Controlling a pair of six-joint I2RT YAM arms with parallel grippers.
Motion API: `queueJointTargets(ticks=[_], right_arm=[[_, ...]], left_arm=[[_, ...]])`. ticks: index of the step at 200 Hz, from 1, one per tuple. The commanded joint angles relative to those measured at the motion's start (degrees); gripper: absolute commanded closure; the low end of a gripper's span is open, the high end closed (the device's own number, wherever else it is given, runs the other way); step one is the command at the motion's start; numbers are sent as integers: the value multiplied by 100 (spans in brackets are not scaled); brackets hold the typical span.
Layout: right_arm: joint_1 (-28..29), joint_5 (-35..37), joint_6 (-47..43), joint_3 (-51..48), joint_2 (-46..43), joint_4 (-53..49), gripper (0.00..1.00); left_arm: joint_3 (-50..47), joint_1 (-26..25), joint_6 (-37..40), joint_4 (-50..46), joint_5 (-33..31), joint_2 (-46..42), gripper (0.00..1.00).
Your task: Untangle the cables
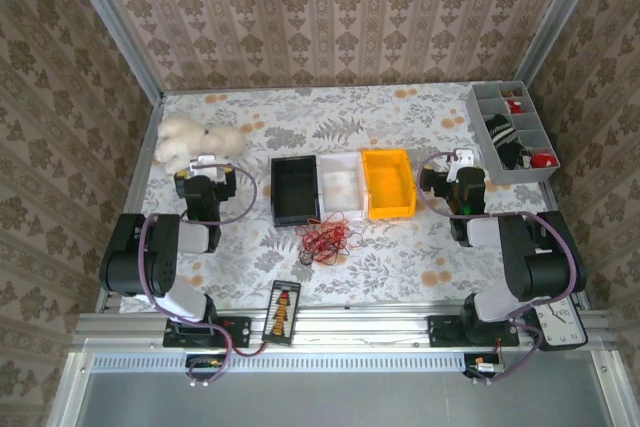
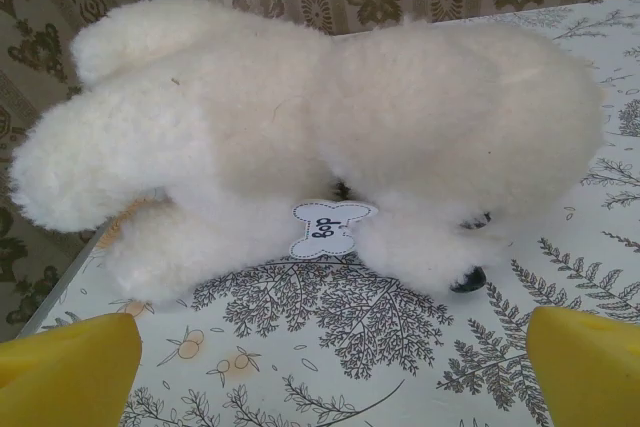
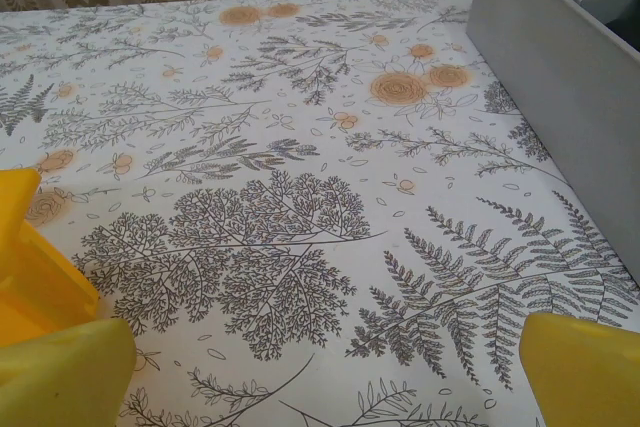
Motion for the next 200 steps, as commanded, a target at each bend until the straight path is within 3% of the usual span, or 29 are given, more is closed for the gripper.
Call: queueJointTargets(ticks=[1,200], right_arm=[[-29,-111,-52,40,10,68,0],[-31,-254,-105,38,2,70,0]], left_arm=[[-72,-43,102,187,-67,35,0],[-72,-50,101,183,-67,40,0]])
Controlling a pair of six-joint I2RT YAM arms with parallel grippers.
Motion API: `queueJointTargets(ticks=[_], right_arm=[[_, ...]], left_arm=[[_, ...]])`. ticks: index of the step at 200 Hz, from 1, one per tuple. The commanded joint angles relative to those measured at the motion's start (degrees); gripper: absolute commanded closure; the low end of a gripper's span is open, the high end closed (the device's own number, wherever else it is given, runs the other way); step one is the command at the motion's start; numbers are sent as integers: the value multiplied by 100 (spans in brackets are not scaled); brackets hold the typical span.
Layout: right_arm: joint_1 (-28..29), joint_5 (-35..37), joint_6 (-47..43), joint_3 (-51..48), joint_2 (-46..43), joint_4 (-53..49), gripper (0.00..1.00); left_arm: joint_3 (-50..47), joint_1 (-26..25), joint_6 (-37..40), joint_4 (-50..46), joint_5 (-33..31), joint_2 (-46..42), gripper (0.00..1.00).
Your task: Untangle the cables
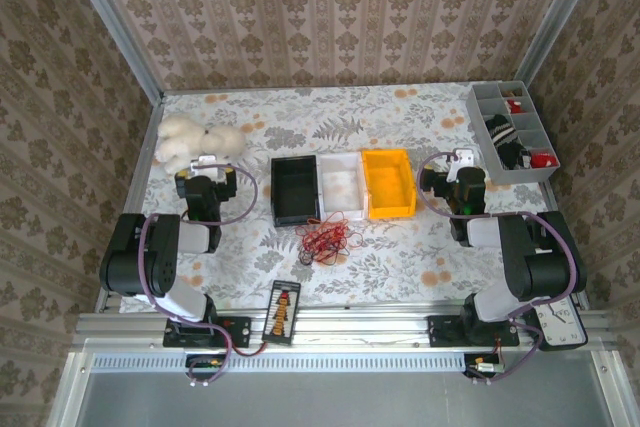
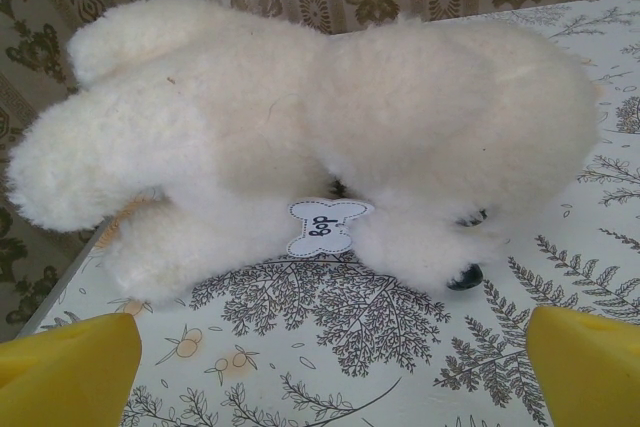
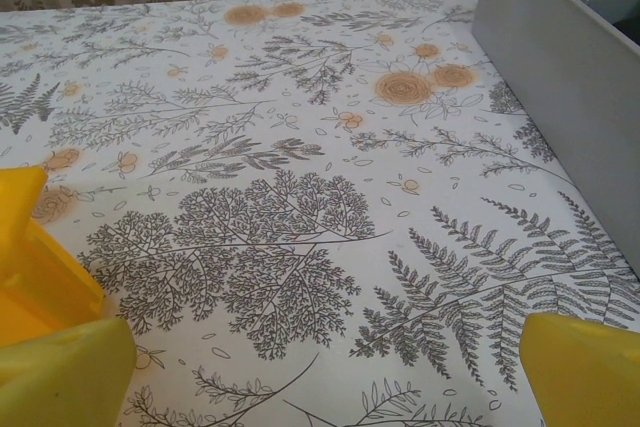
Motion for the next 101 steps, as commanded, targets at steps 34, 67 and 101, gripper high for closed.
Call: queueJointTargets(ticks=[34,67,101], right_arm=[[-26,-168,-90,41,1,43,0],[-203,-497,24,10,-7,100,0],[-199,-481,16,25,-7,83,0]], left_arm=[[-36,11,55,121,-4,26,0],[-11,22,41,69,17,26,0],[-1,36,41,34,49,22,0]])
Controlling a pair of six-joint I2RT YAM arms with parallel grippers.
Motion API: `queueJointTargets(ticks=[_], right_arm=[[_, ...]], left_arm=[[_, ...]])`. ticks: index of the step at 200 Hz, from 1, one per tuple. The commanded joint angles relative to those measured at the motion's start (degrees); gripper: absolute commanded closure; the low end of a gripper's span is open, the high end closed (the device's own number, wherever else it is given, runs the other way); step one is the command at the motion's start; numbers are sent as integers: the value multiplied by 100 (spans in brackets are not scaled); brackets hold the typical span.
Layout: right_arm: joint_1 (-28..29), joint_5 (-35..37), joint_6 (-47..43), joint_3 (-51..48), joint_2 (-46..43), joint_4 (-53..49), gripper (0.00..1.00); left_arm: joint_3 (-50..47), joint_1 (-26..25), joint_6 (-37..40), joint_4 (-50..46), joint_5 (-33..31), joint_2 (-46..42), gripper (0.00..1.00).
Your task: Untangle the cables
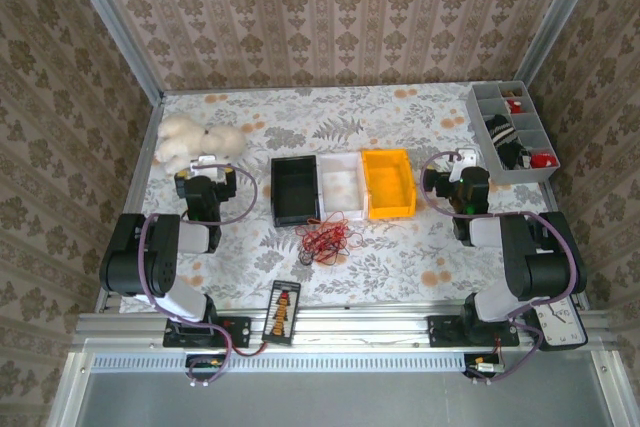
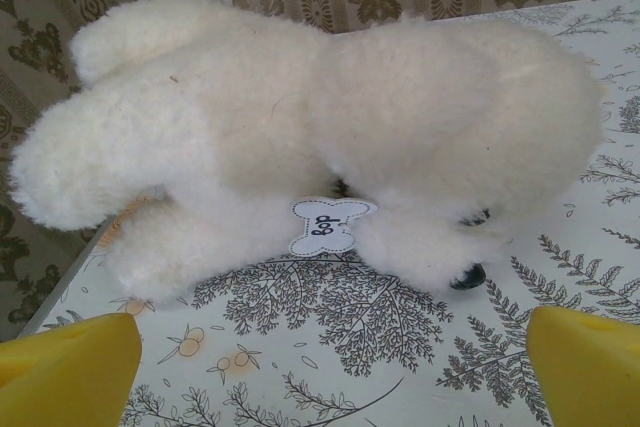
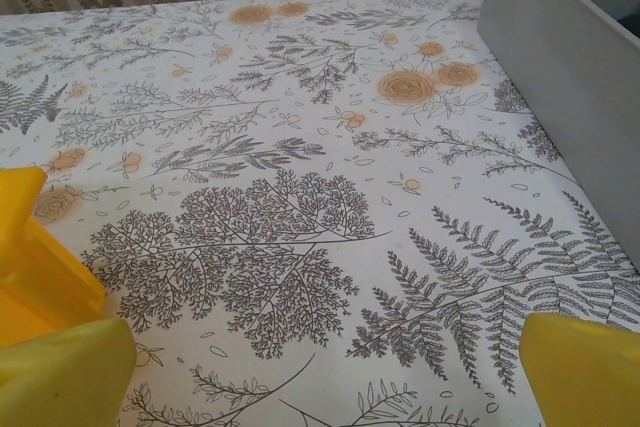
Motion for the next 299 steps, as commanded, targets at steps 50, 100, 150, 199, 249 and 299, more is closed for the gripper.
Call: queueJointTargets(ticks=[50,100,150,199,249,299], right_arm=[[7,-137,18,5,-44,110,3],[325,1078,1106,1763,-746,-3658,21],[2318,2695,1728,1828,-1232,-4774,13],[2782,2537,1394,1632,-1520,-4724,4],[2811,2352,1493,1629,-1424,-4700,4],[2820,2286,1519,1714,-1223,-4711,4]], left_arm=[[-197,-39,111,245,9,-185,0],[704,-1609,1268,-1405,-1908,-1137,0],[2385,-3075,1095,-2461,-2861,-284,0],[3621,-3598,-2623,-5711,-2788,-184,0],[3345,-3706,-4162,-7054,-2543,-700,0],[2947,-3515,-4190,-7541,-1822,-1212,0]])
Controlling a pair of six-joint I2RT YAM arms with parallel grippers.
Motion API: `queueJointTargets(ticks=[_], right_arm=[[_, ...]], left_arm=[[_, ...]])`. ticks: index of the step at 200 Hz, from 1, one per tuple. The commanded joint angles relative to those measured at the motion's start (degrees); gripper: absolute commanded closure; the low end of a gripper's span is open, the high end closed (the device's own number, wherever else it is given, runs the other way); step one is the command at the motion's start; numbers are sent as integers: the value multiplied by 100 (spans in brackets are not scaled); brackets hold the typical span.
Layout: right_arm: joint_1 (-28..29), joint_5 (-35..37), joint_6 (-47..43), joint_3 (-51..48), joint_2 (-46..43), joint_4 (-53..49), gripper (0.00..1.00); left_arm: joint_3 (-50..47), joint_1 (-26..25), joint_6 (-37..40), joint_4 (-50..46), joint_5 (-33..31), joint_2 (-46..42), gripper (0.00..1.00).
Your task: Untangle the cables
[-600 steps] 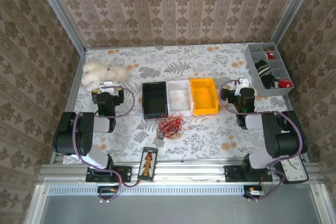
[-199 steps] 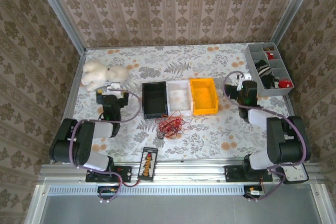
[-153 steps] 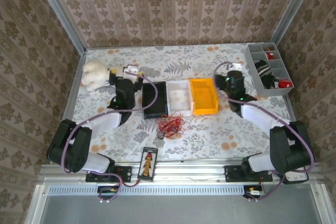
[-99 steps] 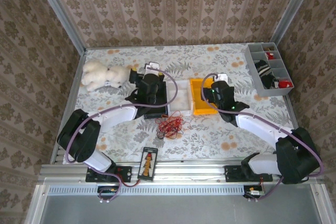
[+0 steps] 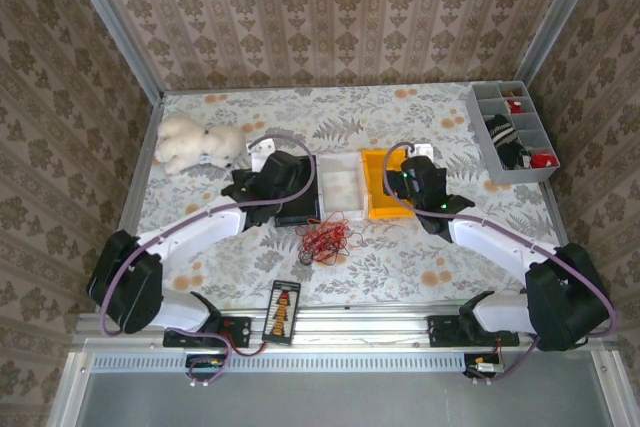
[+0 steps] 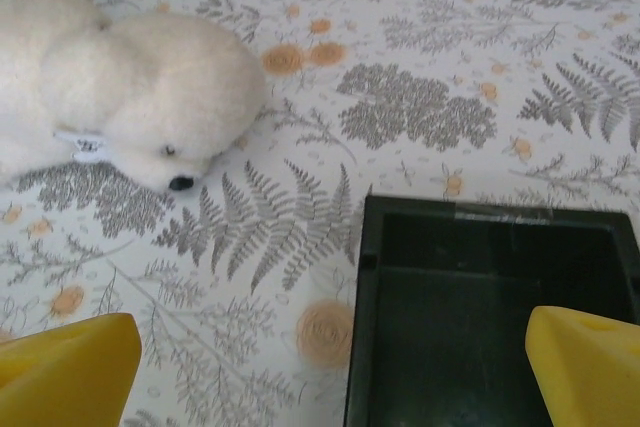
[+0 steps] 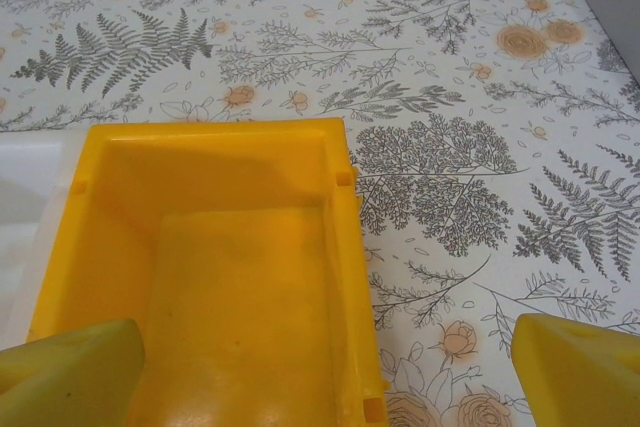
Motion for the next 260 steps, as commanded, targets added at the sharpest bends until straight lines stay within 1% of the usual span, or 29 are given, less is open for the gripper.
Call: queueJointTargets(ticks=[1,22,38,50,73,100,151,168,196,231,248,260], right_arm=[[33,-67,101,41,162,-75,4],[33,-111,93,51,205,-58,4],[33,-113,77,66,200,-71,4],[33,-111,65,69,195,-89,4],[46,-136,63,66,213,-104,4],[66,-124,35,86,227,-123,4],[147,-149,-33,121,273,-159,4],[174,-164,-80,134,292,-161,4],[230,-245,-154,148,291,-158,4],[326,-592,-350,174,304,-98,3],[396,-825,-465,183,312,-61,3],[451,-998,-546,198,338,-31,3]], left_arm=[[-150,83,-311,-472,473,-177,0],[-296,196,-347,-272,858,-99,4],[-331,318,-464,-199,1054,34,14],[-354,381,-537,-155,1113,138,18],[-338,438,-591,-81,1214,414,21],[-199,443,-661,-208,1248,742,26],[-68,517,-775,-147,1305,1115,42],[129,544,-845,-327,1281,1280,48],[454,544,-826,-492,1190,1524,64],[810,595,-764,-555,1167,1803,78],[975,631,-750,-539,1249,1932,80],[1109,640,-729,-565,1246,2038,85]])
